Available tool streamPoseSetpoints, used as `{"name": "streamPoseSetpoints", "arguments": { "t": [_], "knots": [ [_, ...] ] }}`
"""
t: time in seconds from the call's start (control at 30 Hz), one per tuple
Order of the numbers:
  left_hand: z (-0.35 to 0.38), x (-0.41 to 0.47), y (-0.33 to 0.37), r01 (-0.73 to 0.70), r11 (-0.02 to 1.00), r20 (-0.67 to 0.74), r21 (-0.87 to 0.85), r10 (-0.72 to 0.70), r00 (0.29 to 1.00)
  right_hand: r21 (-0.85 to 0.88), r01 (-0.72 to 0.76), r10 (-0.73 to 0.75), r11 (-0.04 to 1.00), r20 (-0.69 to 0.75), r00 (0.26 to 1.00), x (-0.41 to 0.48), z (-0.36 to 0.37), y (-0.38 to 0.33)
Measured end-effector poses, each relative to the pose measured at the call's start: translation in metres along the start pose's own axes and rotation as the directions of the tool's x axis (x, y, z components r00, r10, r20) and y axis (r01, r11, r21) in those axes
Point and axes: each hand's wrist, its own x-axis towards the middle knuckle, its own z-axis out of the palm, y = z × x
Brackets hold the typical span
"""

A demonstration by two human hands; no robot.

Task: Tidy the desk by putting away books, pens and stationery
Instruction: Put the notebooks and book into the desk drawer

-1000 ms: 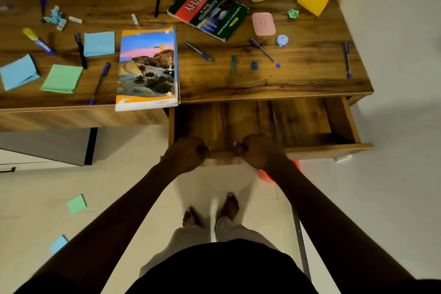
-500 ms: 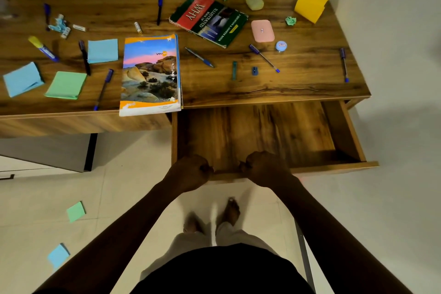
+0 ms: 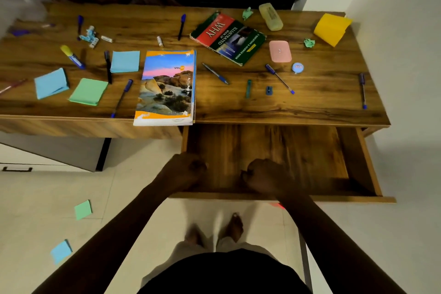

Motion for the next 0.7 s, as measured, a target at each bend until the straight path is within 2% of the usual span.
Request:
{"name": "streamPoseSetpoints", "arguments": {
  "t": [0.1, 0.2, 0.27, 0.43, 0.53, 0.63, 0.7],
  "knots": [
    [-0.021, 0.009, 0.002, 0.043, 0.999, -0.114, -0.024, -0.046, 0.992, 0.099, 0.046, -0.045, 0.994, -0.013, 0.999, 0.015, -0.020, -0.010],
    [-0.038, 0.014, 0.003, 0.014, 0.999, -0.259, -0.052, -0.027, 0.966, 0.206, 0.079, -0.074, 0.975, -0.034, 0.997, 0.032, -0.039, -0.024],
    [-0.048, 0.016, -0.001, 0.013, 0.996, -0.376, -0.083, -0.044, 0.925, 0.276, 0.100, -0.088, 0.956, -0.056, 0.995, 0.040, -0.051, -0.036],
    [-0.074, 0.027, -0.025, 0.149, 0.965, -0.565, -0.217, -0.248, 0.787, 0.462, 0.137, -0.076, 0.877, -0.148, 0.986, 0.063, -0.072, -0.077],
    [-0.097, 0.042, -0.036, 0.137, 0.951, -0.592, -0.276, -0.281, 0.755, 0.512, 0.150, -0.053, 0.846, -0.200, 0.978, 0.080, -0.085, -0.104],
    [-0.116, 0.060, -0.049, 0.128, 0.962, -0.565, -0.240, -0.246, 0.788, 0.525, 0.176, -0.058, 0.833, -0.233, 0.971, 0.098, -0.092, -0.129],
    [-0.123, 0.068, -0.058, 0.169, 0.945, -0.510, -0.279, -0.295, 0.808, 0.525, 0.158, -0.048, 0.836, -0.218, 0.975, 0.108, -0.089, -0.142]
  ]
}}
